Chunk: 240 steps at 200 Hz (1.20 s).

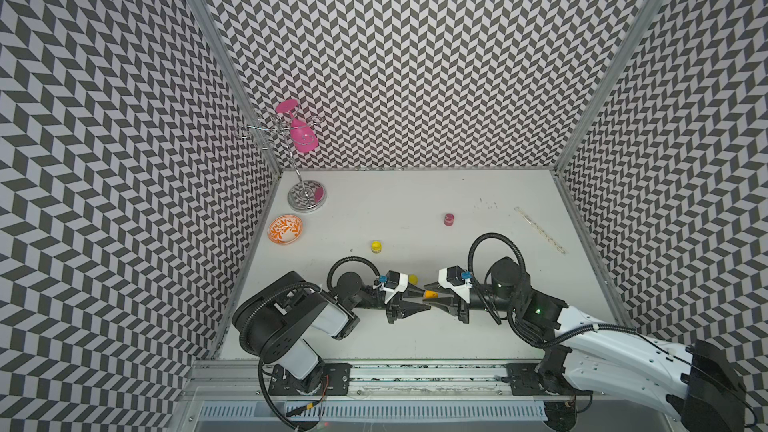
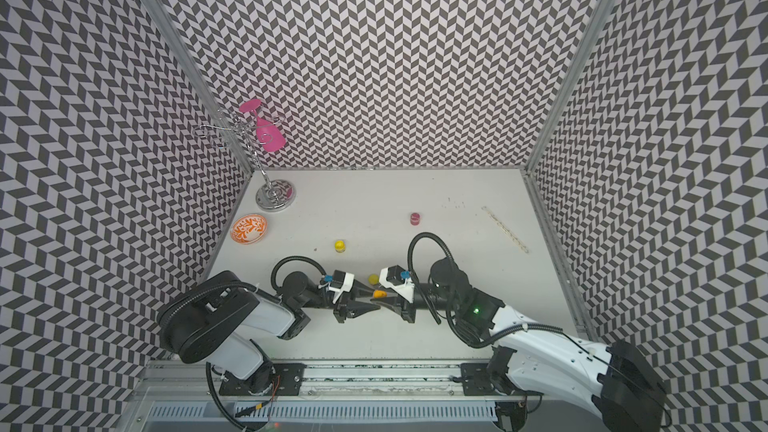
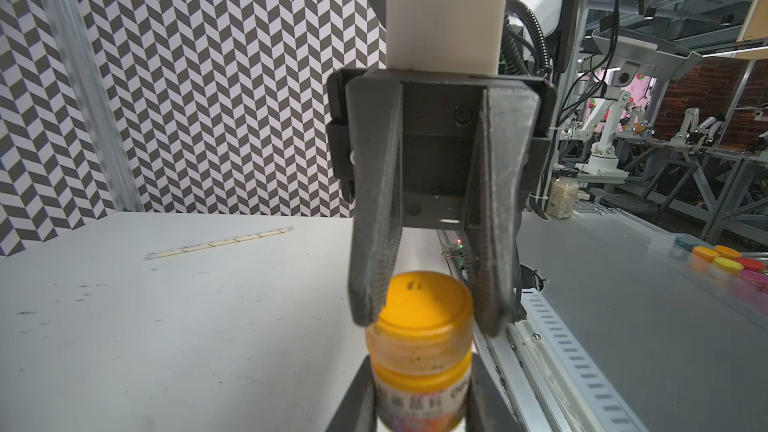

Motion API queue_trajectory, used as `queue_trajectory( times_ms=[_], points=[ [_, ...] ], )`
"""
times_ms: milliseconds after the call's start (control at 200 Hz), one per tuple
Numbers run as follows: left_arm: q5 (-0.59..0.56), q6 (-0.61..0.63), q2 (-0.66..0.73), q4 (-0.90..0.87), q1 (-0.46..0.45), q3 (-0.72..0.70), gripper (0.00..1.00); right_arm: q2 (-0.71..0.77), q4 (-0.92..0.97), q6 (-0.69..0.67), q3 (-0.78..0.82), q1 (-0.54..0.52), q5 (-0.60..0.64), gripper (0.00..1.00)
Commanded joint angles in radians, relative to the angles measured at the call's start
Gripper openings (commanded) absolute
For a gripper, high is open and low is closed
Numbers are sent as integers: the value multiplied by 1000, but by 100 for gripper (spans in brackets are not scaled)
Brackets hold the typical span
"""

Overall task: Close the paint jar lid
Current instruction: Screw the lid onto the paint jar.

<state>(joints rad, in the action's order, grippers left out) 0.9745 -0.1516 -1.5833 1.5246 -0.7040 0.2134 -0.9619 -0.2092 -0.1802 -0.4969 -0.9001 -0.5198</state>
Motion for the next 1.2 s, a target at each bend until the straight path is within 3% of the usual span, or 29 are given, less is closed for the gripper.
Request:
queue_trajectory(
  times_ms=[0, 240, 426, 956, 1197],
  points=[
    [6, -10, 18, 326, 3, 9, 25, -10, -41, 3, -11, 4, -4, 30],
    [6, -12, 14, 326, 3, 11, 25, -23, -43, 9, -9, 5, 2, 44],
    [7, -14, 14, 327, 3, 12, 25, -20, -45, 13, -8, 4, 14, 45],
    [-21, -11, 47, 327, 5, 1, 25, -71, -43, 28, -6, 4, 9, 32],
    [-220, 24, 148, 327, 5, -52, 24, -111, -76, 112, 20, -19, 122, 25]
  ],
)
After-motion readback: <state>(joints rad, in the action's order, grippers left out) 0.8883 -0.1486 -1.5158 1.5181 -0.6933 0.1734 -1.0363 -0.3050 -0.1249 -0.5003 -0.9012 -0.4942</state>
